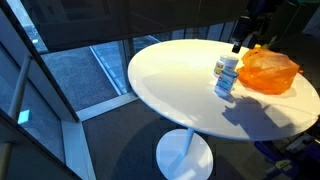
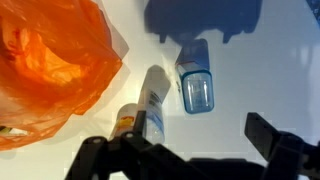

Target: Pick up the mentos container from the orange plastic bag and put it on the table

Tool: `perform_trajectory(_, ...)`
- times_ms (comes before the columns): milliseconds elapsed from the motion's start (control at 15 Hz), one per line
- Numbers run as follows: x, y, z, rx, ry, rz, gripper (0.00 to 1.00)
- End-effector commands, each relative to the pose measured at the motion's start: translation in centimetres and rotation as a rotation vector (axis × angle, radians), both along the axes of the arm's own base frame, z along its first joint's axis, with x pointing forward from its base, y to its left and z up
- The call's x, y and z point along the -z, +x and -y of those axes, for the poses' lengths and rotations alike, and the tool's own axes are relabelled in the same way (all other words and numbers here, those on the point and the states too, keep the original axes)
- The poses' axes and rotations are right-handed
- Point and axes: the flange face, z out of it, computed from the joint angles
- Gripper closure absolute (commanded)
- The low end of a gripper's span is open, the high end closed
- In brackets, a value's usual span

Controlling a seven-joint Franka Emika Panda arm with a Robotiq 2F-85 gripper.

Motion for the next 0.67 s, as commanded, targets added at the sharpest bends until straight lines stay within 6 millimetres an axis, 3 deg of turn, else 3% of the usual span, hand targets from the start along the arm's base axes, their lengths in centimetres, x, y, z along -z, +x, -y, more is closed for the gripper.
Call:
perform_trajectory(0,-4.3,0.1,1.1,0.057,-0.037,0.02,0.0)
perform_trajectory(600,-14.0,-1.4,3.1,0.124,-0.088,0.032,0.0)
